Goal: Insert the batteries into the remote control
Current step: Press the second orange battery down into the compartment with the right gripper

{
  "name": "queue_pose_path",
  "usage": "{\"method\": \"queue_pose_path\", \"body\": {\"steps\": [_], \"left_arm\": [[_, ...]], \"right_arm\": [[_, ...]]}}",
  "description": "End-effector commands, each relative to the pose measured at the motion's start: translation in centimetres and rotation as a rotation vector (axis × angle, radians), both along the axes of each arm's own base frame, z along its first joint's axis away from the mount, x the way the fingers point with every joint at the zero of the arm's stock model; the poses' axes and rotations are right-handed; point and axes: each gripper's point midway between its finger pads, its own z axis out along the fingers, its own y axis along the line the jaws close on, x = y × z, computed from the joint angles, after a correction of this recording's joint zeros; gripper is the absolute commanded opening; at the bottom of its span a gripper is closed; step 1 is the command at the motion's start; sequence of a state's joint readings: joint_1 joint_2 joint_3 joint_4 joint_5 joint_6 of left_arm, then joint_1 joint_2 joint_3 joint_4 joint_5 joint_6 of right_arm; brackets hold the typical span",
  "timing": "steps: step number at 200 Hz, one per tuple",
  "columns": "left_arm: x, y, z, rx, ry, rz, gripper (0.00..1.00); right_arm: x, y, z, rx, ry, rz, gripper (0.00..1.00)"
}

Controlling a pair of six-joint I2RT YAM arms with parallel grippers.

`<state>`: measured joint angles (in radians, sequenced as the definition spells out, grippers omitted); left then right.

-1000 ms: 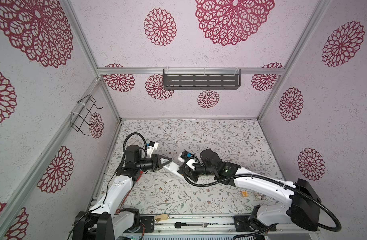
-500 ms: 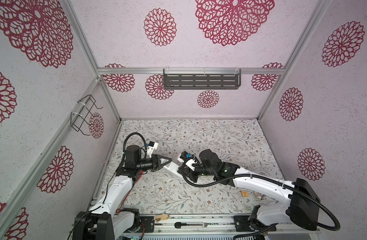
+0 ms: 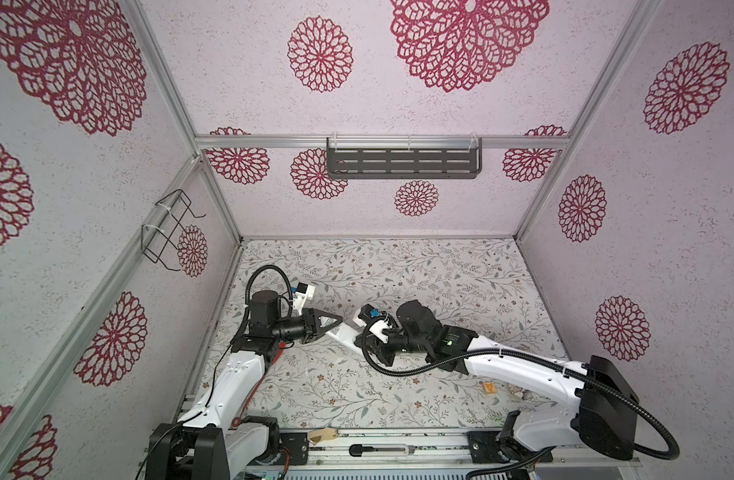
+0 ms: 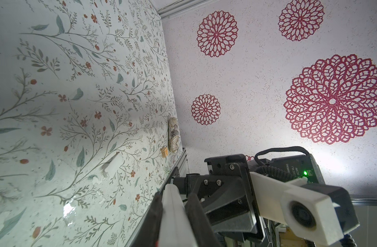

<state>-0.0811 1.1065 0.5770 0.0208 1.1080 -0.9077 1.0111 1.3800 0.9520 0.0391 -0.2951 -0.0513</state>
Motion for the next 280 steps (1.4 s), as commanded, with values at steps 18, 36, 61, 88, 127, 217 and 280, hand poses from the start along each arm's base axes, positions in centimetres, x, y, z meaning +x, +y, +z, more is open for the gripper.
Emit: {"method": "queue_pose_path", "body": {"steps": [18,36,61,88,127,217,280], "left_arm": [[-0.2,-0.1,2.1,-0.026,-0.073,-0.03,0.0],[-0.2,-0.1,2.1,-0.025,-0.078,-0.03,0.0],[-0.2,0.0,2.3,-0.026,-0.083,-0.029,0.0],[-0.2,0.1,2.3,-0.027,-0.085,-0.026,0.0],[-0.2,0.2,2.5,-0.032,-0.091,-0.025,0.0],[0.0,0.4,2.6,-0.036,-0.095,-0.016,0.0],[0.1,0.4,2.3,-0.034,-0.077,-0.01,0.0]], "right_arm": [[-0.2,-0.6,-1.9,-0.064,0.004,-0.009,0.1],[-0.4,-0.9,-2.7,-0.077,0.008,-0.009,0.08],[-0.6,-1.3,-3.8,-0.096,0.018,-0.01,0.06],[-0.9,-2.0,-5.3,-0.123,0.028,-0.015,0.05],[-1.1,-2.8,-7.7,-0.17,0.049,-0.031,0.04],[-0.8,-3.7,-10.0,-0.246,0.043,-0.068,0.09],[0.2,-2.3,-4.4,-0.108,-0.017,-0.09,0.25]]}}
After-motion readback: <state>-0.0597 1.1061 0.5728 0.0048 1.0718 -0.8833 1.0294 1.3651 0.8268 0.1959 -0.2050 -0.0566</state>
